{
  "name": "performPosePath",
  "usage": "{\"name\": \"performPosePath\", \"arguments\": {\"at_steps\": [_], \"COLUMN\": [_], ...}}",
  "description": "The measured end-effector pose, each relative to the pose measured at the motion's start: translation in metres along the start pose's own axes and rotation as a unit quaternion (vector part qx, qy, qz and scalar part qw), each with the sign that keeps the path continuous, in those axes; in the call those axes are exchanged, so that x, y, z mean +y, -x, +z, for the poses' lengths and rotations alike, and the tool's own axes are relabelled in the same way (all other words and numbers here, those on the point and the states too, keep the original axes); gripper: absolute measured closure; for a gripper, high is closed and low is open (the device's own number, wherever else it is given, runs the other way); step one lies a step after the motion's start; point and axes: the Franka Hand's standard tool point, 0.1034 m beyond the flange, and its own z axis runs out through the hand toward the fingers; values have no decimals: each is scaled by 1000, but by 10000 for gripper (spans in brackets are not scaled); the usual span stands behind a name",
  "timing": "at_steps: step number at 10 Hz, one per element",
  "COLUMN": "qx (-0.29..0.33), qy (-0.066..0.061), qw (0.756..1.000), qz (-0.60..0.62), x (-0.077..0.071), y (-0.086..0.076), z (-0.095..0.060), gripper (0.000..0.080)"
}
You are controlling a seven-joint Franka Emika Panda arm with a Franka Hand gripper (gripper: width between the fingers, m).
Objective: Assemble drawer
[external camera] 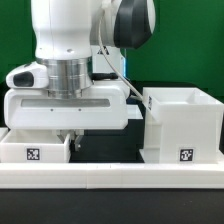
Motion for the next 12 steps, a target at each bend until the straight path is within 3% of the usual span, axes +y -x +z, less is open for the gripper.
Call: {"name": "performPosePath", "arguments": {"at_steps": [4, 8, 10, 12], "qx": [9, 1, 11, 9], "qy": [2, 0, 15, 19], "qw": [995, 989, 962, 923], "qz": [-98, -146, -274, -384], "x": [-3, -3, -3, -7], "y": [2, 5, 3, 5], "z": [-27, -27, -26, -26], "gripper": [758, 758, 758, 758]}}
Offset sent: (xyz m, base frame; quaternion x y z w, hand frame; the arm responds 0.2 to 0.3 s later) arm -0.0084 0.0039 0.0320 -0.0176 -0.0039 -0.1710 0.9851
